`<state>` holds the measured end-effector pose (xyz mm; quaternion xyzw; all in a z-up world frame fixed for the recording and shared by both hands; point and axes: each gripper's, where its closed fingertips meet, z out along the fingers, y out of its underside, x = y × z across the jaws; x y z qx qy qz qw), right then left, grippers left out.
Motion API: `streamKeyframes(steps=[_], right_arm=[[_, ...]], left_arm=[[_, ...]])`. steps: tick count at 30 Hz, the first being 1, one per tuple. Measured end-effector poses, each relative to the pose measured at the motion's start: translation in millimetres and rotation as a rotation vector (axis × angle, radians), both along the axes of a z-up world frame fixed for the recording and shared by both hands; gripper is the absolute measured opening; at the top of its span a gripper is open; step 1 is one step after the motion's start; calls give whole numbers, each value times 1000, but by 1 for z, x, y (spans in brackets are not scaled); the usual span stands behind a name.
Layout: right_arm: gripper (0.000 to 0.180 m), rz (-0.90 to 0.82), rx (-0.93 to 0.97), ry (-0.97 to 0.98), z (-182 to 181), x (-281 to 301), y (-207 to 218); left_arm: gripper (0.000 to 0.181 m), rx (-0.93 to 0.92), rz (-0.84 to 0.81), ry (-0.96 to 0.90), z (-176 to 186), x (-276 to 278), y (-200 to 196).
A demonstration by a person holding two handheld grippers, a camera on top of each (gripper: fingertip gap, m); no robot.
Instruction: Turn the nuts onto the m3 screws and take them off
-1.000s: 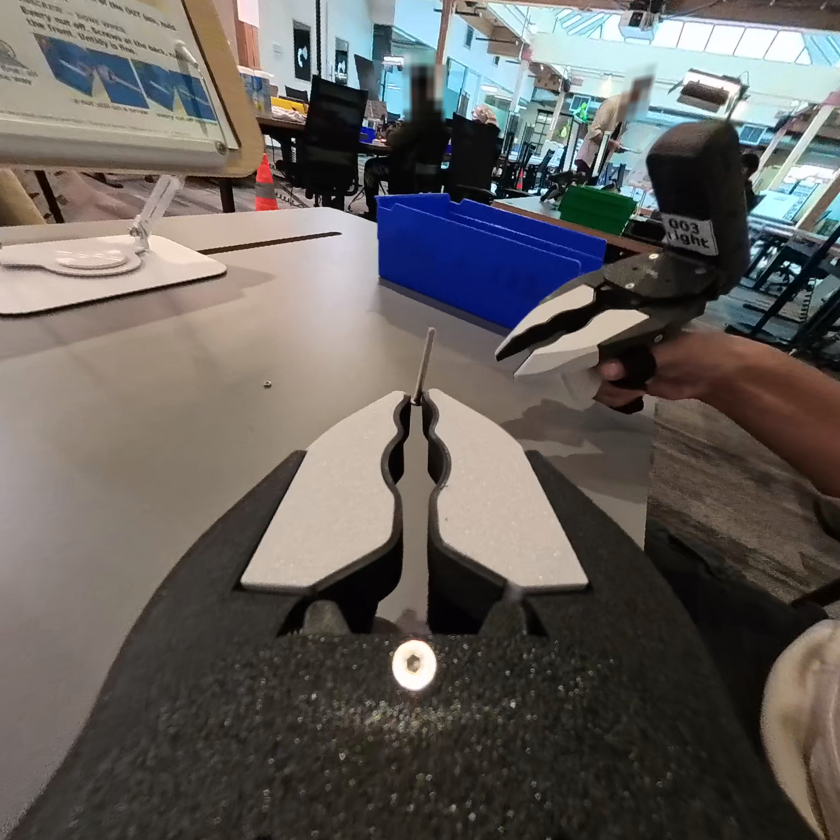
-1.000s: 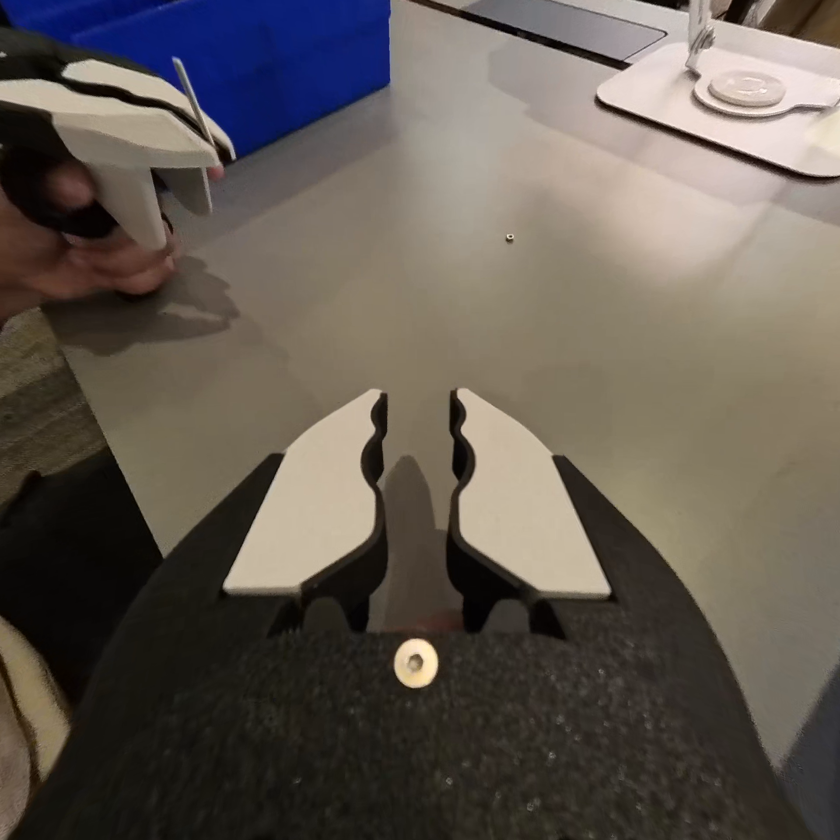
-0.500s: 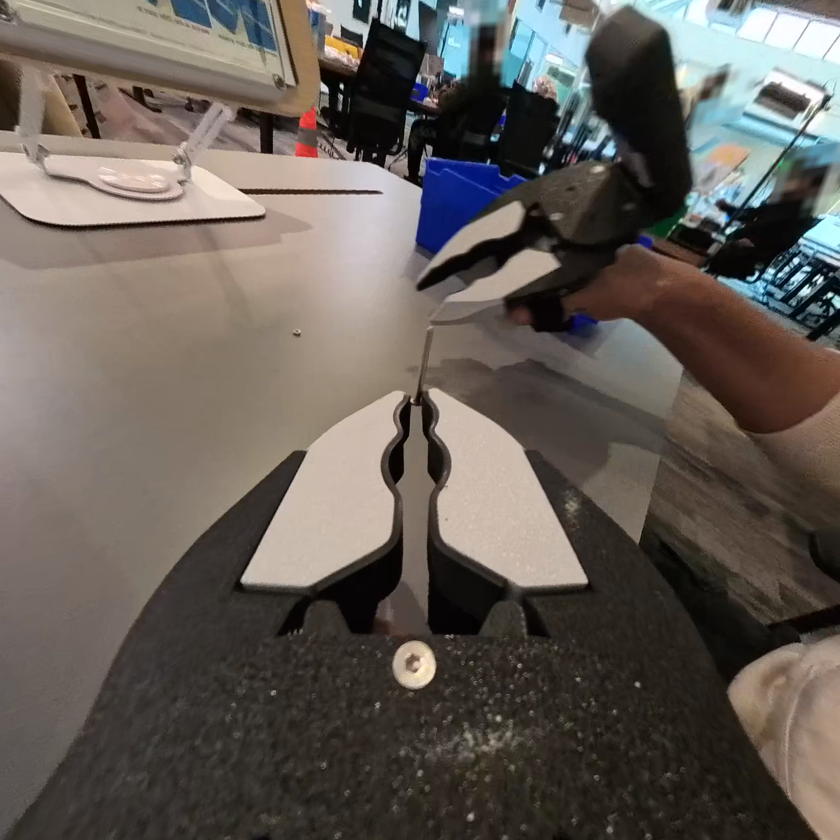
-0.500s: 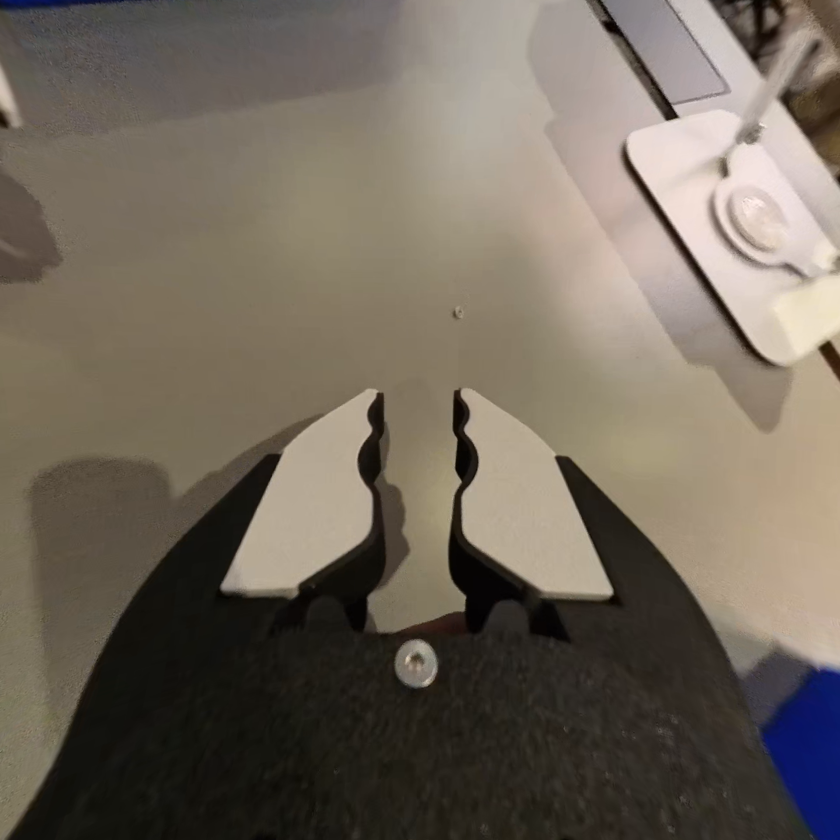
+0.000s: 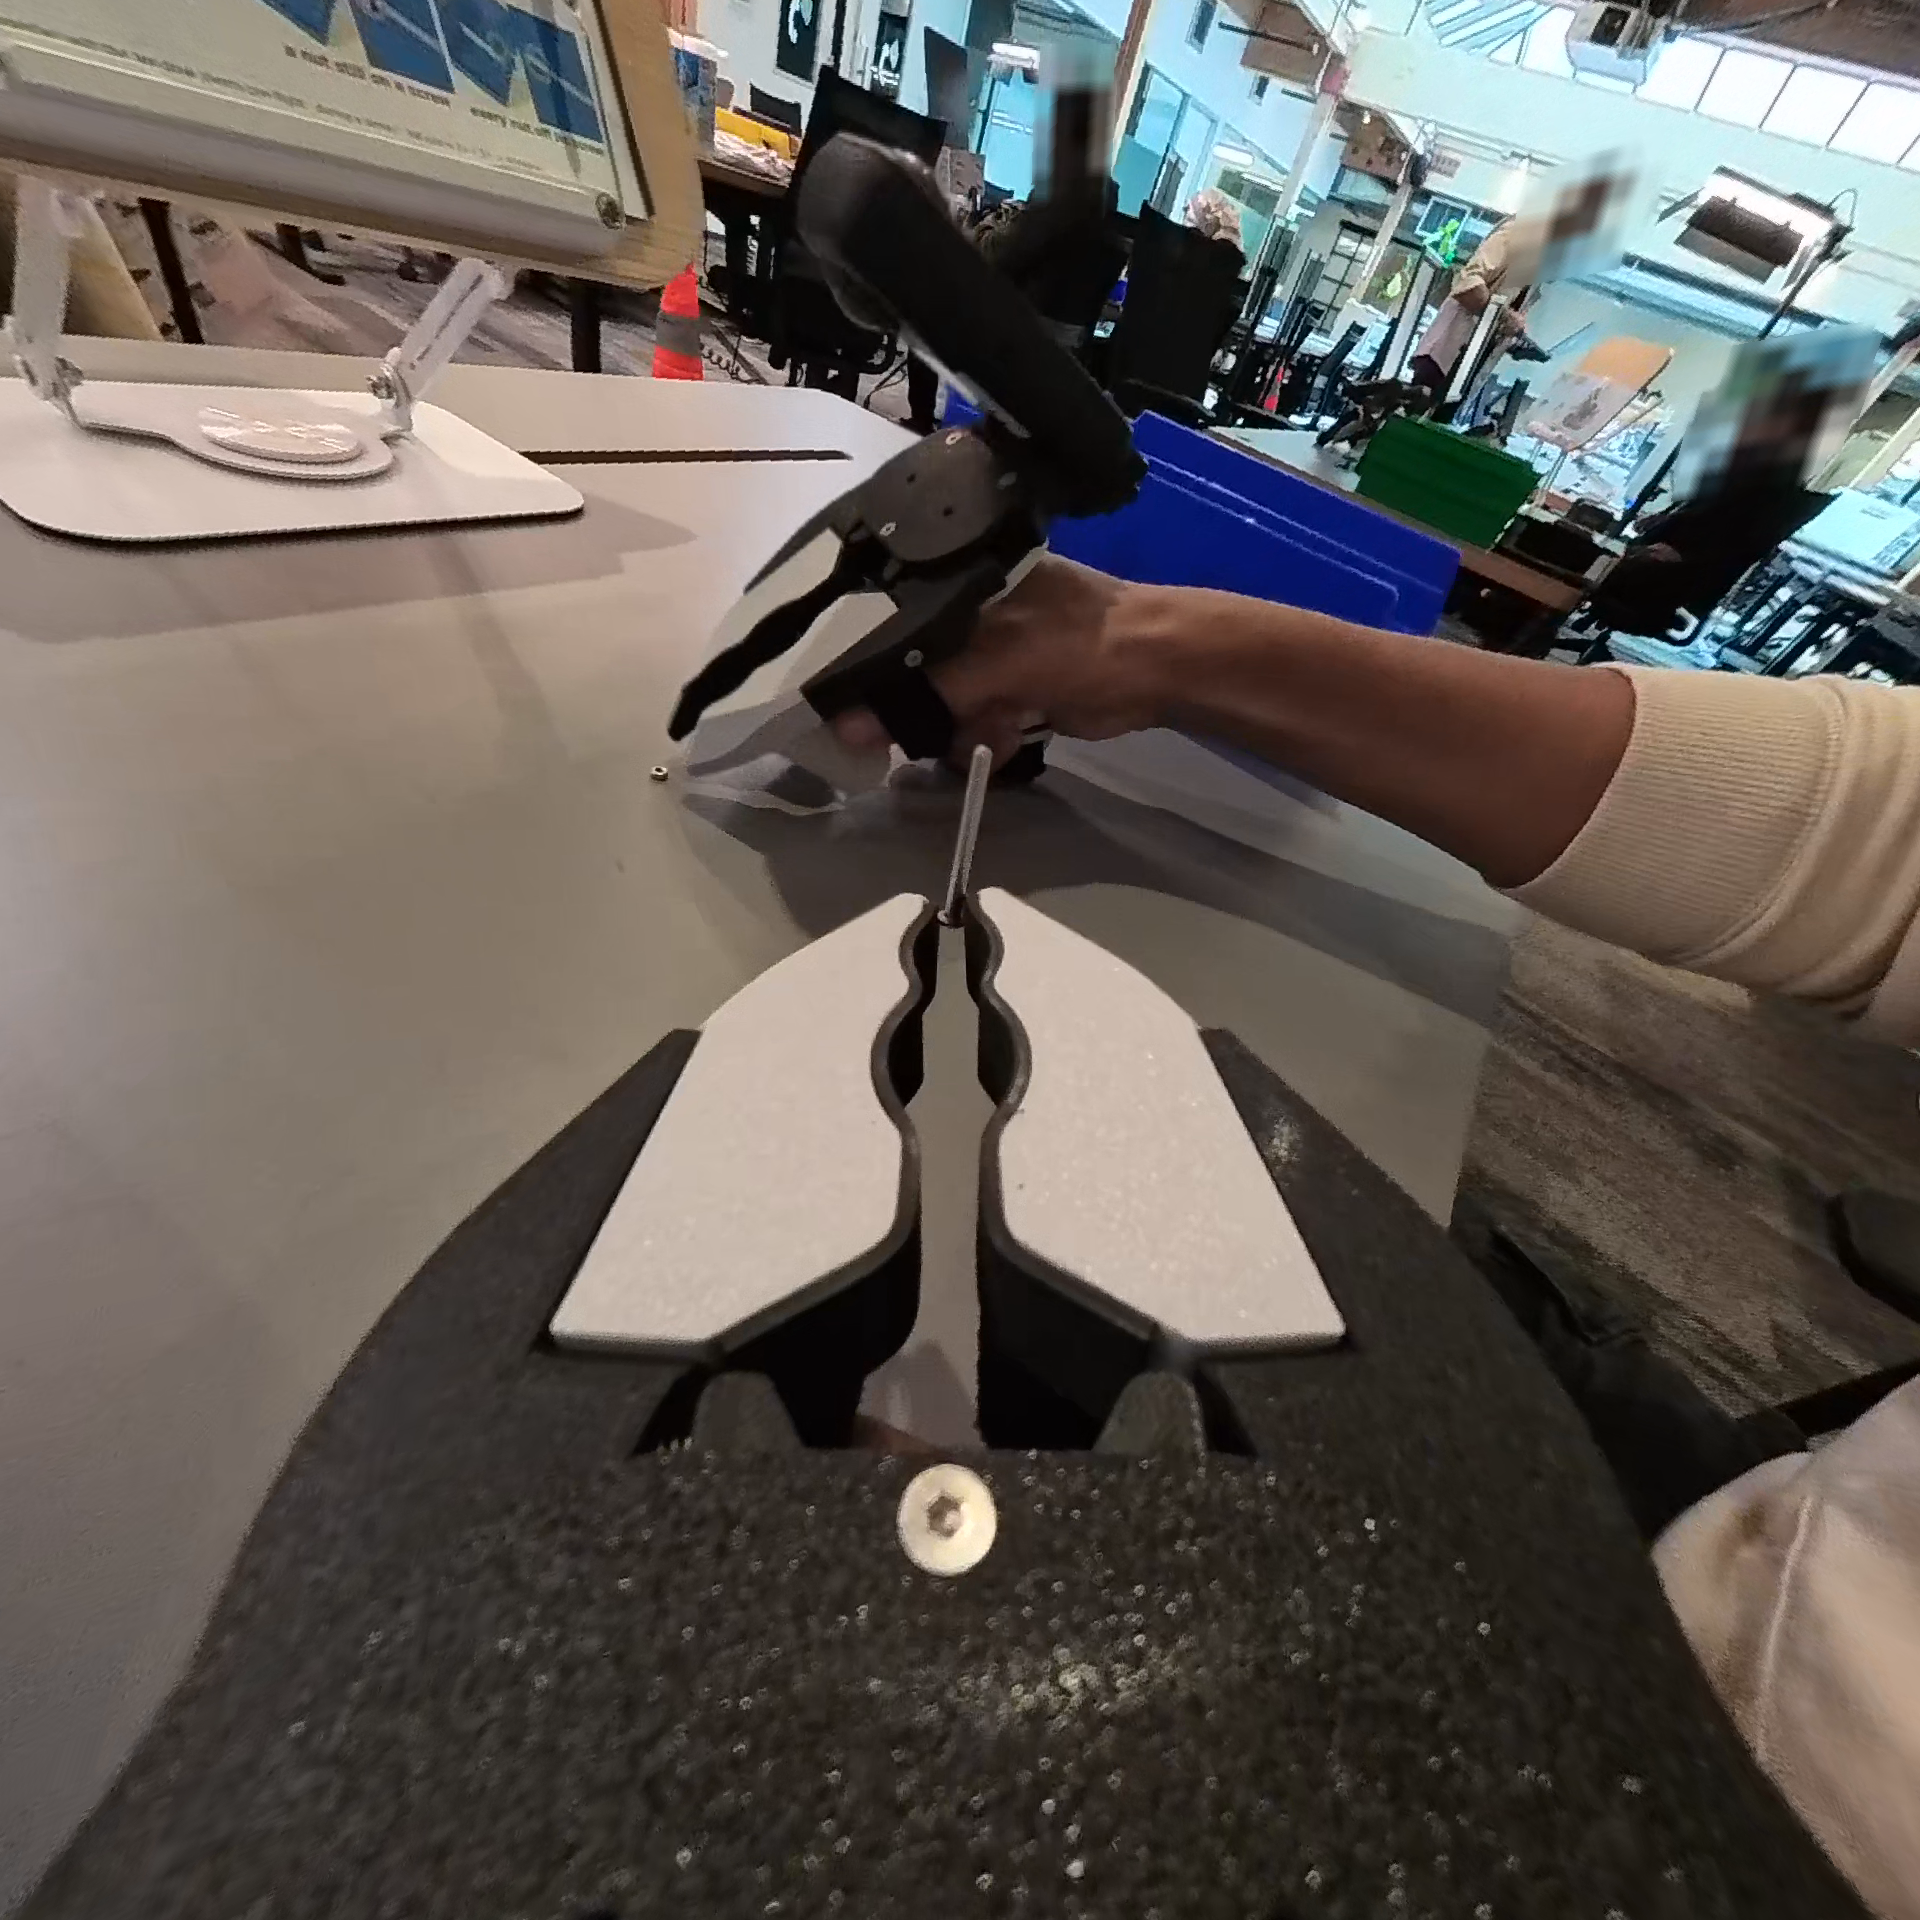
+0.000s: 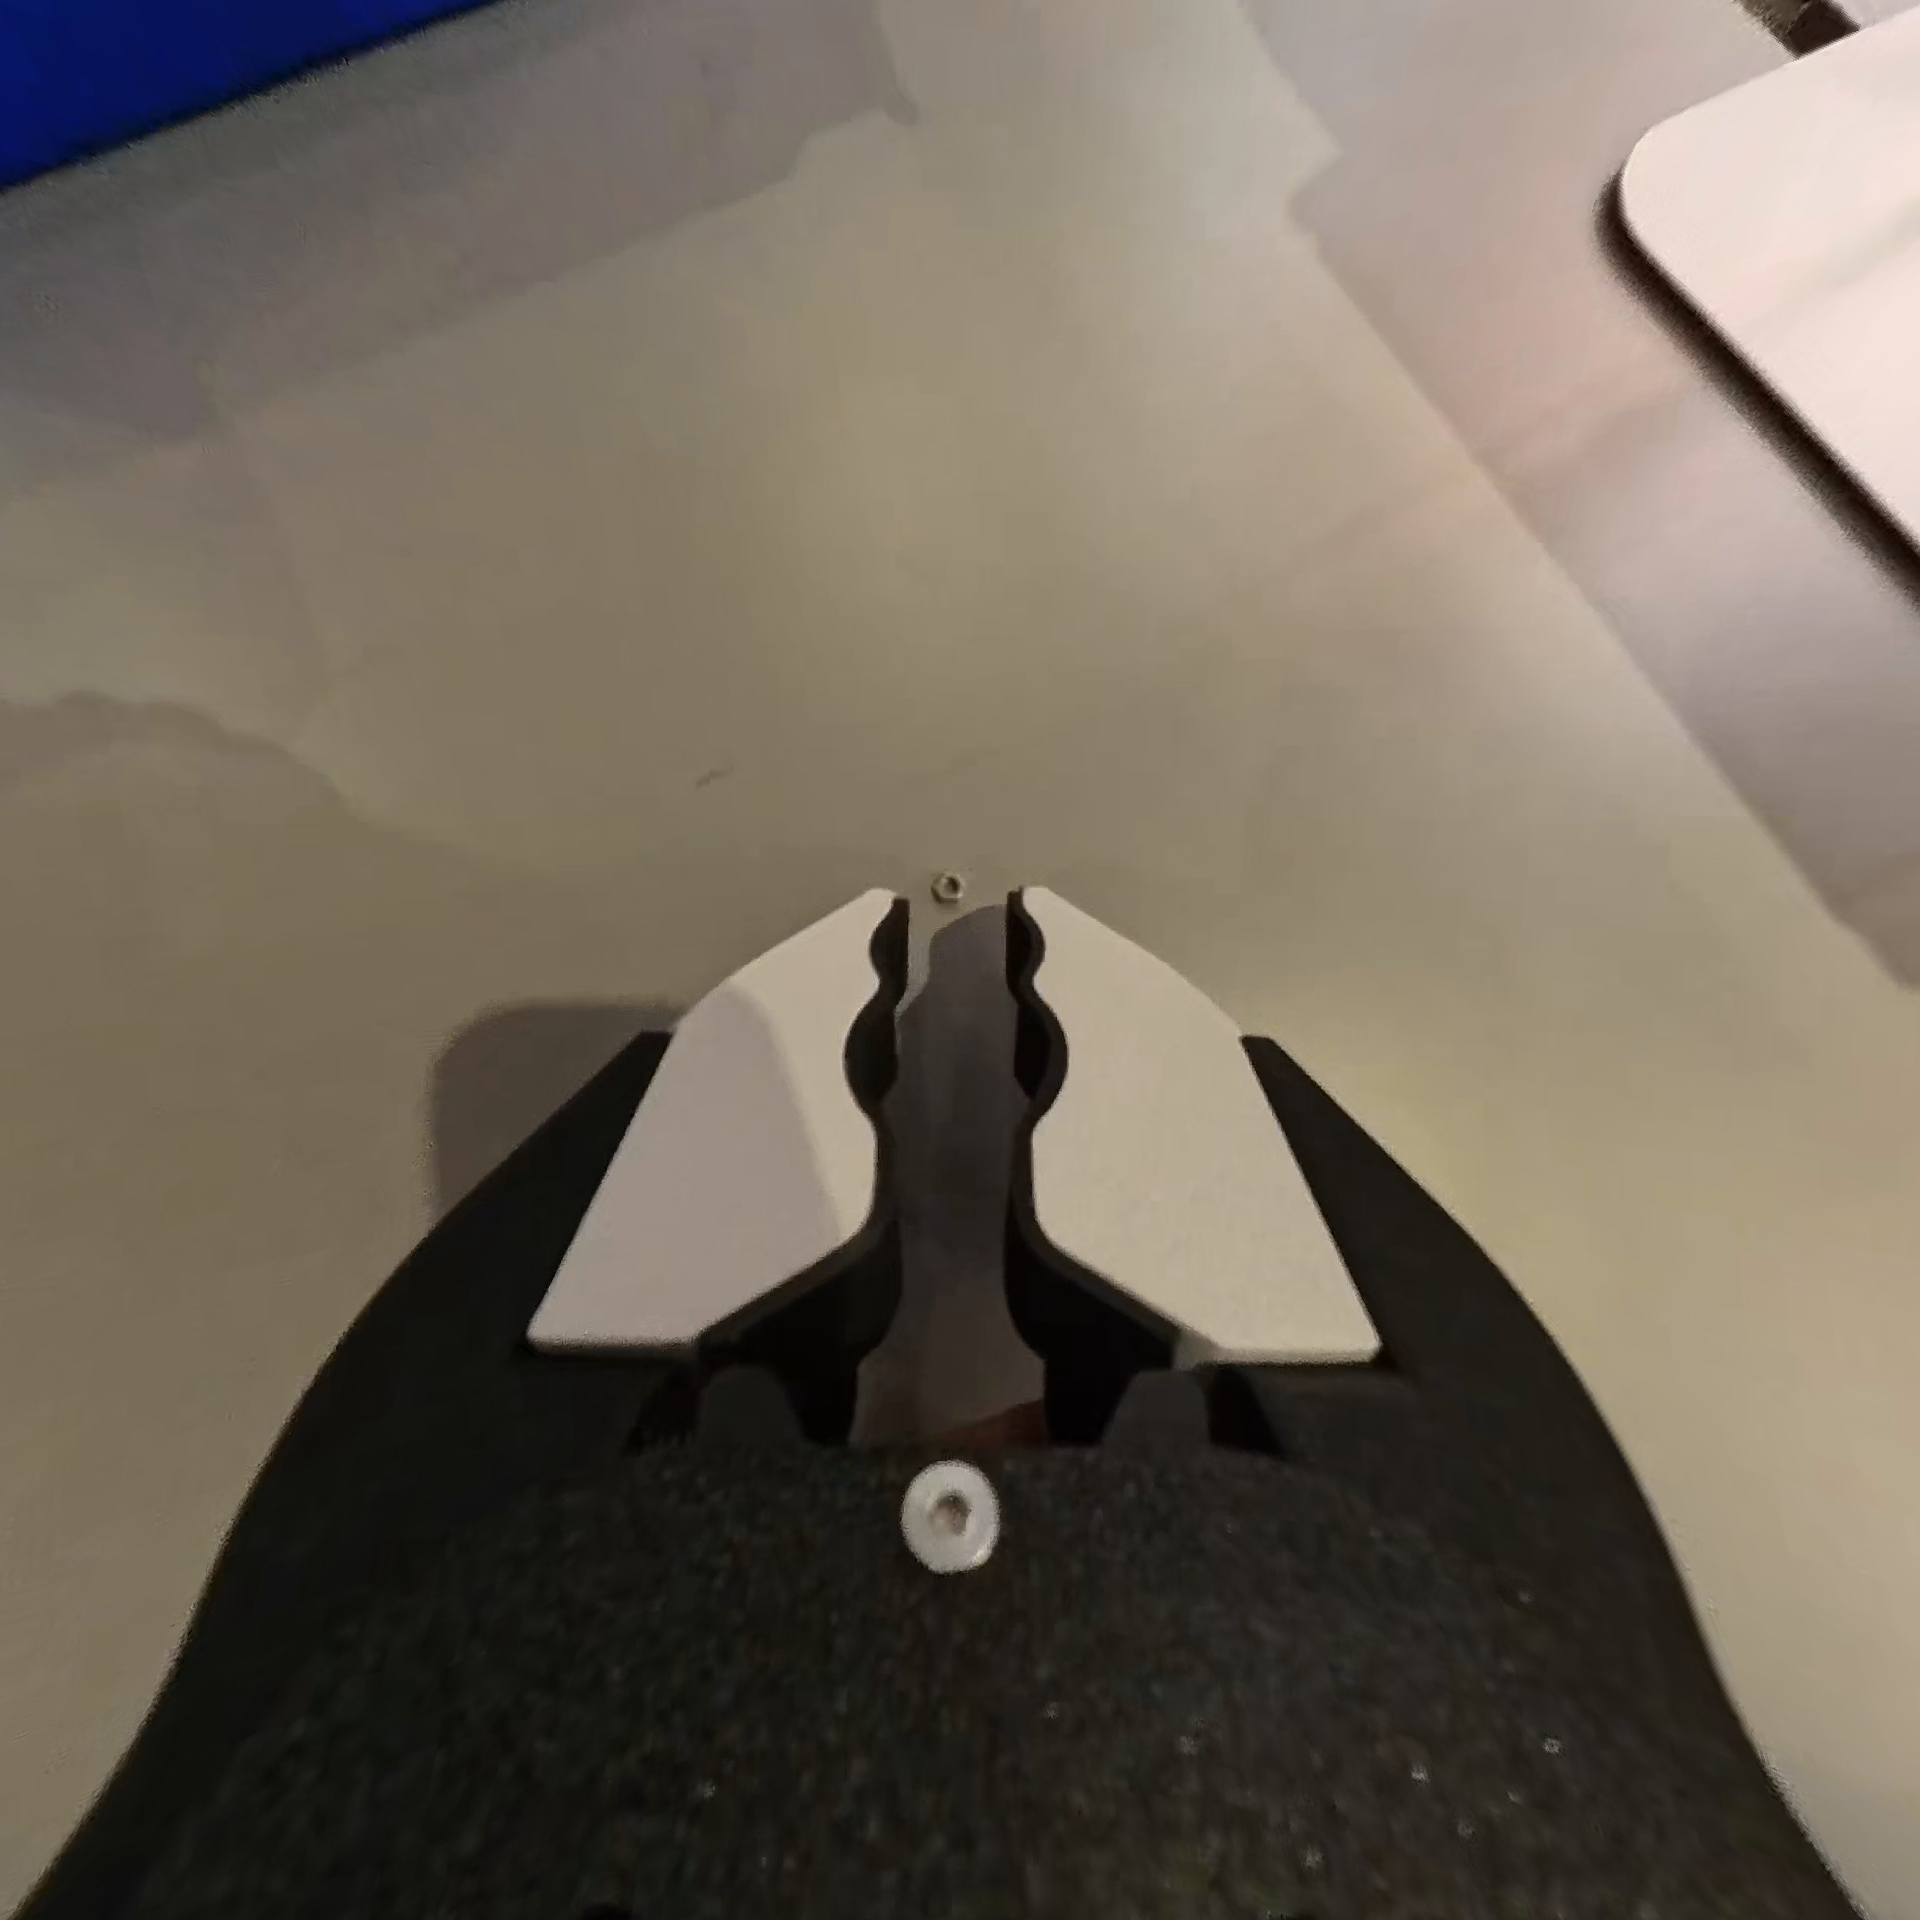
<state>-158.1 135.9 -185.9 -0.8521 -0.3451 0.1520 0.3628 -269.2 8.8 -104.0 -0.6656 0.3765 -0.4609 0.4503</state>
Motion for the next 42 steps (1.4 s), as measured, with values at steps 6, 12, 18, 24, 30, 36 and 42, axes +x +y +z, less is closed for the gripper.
streamKeyframes(steps=[6, 12, 18, 24, 30, 36, 42], right_arm=[[17, 35, -25, -27, -5, -6, 6], [15, 28, -42, -34, -7, -3, 5], [12, 29, -49, -29, -8, -4, 4], [5, 35, -52, -29, -8, -5, 4], [4, 46, -51, -29, -8, -5, 4], [0, 85, -13, -51, -6, -9, 0], [6, 117, -4, -19, -2, -12, -14]], left_arm=[[4, -65, -20, -61, 4, -4, 3], [4, -27, -35, -27, 2, -1, -2], [4, 18, -49, 13, -1, 3, -8], [4, 12, -63, 12, -1, 4, -9], [4, 19, -68, 19, -2, 5, -10], [4, 17, -69, 24, -2, 5, -10], [4, 17, -72, 34, -3, 6, -11]])
